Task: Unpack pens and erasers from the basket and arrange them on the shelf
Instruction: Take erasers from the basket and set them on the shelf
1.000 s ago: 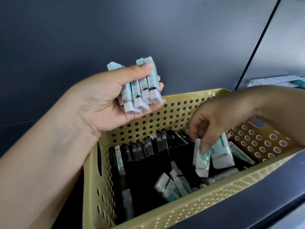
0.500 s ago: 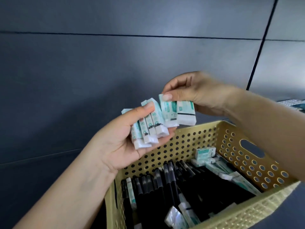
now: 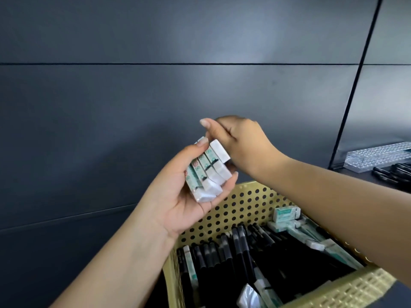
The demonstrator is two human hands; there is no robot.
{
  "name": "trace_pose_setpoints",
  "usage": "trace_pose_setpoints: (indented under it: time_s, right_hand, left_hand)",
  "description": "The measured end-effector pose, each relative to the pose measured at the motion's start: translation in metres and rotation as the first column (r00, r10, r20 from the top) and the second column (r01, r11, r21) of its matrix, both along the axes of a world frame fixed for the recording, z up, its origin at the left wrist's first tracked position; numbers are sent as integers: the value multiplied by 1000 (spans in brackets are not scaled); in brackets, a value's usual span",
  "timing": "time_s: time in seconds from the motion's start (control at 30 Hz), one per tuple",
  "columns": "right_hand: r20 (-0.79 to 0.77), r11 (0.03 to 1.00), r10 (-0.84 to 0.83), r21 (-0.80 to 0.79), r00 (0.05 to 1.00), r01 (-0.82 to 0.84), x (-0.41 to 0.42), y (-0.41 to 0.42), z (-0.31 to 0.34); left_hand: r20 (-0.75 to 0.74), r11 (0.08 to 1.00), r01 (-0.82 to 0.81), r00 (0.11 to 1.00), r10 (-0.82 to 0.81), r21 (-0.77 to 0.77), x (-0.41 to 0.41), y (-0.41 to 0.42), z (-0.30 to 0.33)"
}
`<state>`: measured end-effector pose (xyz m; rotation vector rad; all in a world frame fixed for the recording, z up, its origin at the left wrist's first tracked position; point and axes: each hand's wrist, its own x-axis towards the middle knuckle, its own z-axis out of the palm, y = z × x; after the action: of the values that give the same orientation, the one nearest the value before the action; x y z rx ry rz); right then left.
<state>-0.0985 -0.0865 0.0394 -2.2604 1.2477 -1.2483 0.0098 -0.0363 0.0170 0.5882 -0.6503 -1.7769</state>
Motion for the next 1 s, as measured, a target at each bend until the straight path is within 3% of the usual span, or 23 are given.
trace_pose_setpoints:
  time_s: [0.23,0.3,0.37,0.47,0.57,0.77,0.9,1.0]
  right_hand:
    - [-131,981,-105,-176,986,81,-3,8,0]
    - [-94,993,-60,-103,994,50,-1,9,-1]
    - [61,997,56,56,997,-59,-2,11,-2]
    - [222,918,220,281,950,-279,-7,17,-4]
    - [169,894,329,263,929,-364,-7,23,-8]
    - [144,922,248,268,958,-279,-1,16,-15]
    - [-43,977,142,165,989,-133,-3,10,-20]
    - [-106,978,169,143,980,-153,-3,10,-21]
  left_hand:
    - [8,999,-28,1000,29,-30,0,-2,-2]
    - [13,998,-45,999,45,-37,1,-4,-3]
    - [6,996,-71,997,72,-44,2,-5,-4]
    - [-34,991,-109,994,107,-72,2,-6,-3]
    - [-94,987,-127,989,118,-102,2,-5,-2]
    - [-62,988,-69,996,61,-140,2,-5,-4]
    - [-42,989,-68,997,63,-133,1,-4,-3]
    - [-18,991,-75,997,73,-107,1,-4,-4]
